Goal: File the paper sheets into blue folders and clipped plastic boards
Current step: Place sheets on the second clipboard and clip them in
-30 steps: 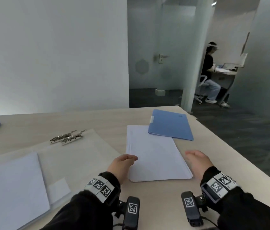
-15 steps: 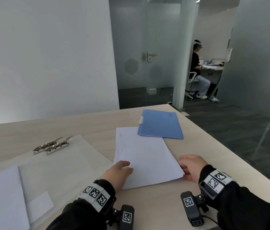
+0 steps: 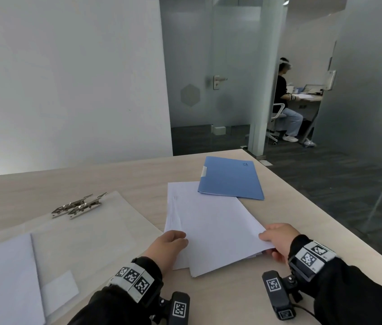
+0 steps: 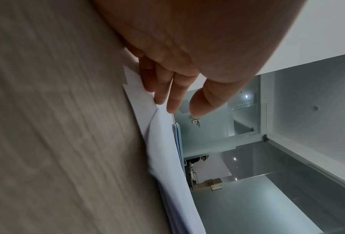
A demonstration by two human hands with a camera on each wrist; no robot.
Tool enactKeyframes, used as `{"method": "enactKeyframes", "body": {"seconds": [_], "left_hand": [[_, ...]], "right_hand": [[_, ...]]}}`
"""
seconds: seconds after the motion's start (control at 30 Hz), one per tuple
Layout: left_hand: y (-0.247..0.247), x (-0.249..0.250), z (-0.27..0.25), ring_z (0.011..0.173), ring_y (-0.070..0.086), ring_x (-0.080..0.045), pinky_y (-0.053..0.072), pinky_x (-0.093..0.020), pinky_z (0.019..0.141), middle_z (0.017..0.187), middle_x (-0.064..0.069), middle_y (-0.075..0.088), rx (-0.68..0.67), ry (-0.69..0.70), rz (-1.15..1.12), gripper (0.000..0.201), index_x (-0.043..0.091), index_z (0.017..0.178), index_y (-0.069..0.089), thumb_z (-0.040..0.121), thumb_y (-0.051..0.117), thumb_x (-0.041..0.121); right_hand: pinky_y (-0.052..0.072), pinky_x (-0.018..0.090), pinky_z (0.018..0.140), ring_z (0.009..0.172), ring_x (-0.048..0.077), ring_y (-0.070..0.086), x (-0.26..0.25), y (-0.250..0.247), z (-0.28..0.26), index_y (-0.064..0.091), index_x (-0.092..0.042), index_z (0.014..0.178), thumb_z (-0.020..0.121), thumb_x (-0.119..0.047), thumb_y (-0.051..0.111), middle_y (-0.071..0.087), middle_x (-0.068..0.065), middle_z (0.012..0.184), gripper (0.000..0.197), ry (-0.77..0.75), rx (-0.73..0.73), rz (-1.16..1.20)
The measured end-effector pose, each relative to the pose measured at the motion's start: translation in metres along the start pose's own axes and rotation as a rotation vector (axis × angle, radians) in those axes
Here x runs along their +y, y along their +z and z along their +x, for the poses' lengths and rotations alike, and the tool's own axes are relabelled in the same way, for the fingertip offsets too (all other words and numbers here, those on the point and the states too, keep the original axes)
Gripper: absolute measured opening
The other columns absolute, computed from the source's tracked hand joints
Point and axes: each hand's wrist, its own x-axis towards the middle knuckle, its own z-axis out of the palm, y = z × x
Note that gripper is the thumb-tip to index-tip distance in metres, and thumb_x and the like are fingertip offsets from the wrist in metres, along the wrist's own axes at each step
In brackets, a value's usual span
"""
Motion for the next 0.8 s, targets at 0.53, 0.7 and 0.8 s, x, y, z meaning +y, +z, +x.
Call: {"method": "enactKeyframes", "body": {"seconds": [0.53, 0.7, 0.8], "left_hand": [[-0.010, 0.007, -0.004, 0.076, 0.067, -0.024, 0.047, -0.029, 0.055, 0.108, -0.011, 0.071, 0.084, -0.031, -0.420, 0.036, 0.016, 0.125, 0.055, 0.091, 0.061, 0.029], [-0.021, 0.038, -0.018, 0.085, 0.070, -0.030, 0.059, -0.043, 0.076, 0.100, -0.013, 0.074, 0.116, 0.109, -0.601, 0.023, 0.012, 0.103, 0.064, 0.096, 0.046, 0.001], [-0.031, 0.056, -0.023, 0.097, 0.068, -0.037, 0.050, -0.056, 0.093, 0.112, -0.020, 0.071, 0.151, 0.228, -0.608, 0.024, 0.010, 0.106, 0.066, 0.095, 0.046, 0.001]], "right_hand": [[0.031, 0.020, 0.040, 0.054, 0.018, 0.054, 0.017, -0.023, -0.033, 0.064, -0.008, 0.093, 0.091, -0.003, 0.055, 0.068, 0.012, 0.079, 0.011, -0.064, -0.229, 0.334], [0.054, 0.033, 0.064, 0.077, 0.027, 0.066, 0.003, -0.006, -0.043, 0.068, -0.008, 0.094, 0.091, 0.001, 0.056, 0.073, 0.013, 0.089, 0.015, -0.237, -0.239, 0.363], [0.053, 0.036, 0.075, 0.082, 0.029, 0.067, -0.007, 0.002, -0.046, 0.069, -0.007, 0.096, 0.083, 0.001, 0.064, 0.073, 0.017, 0.095, 0.017, -0.338, -0.235, 0.423]]}}
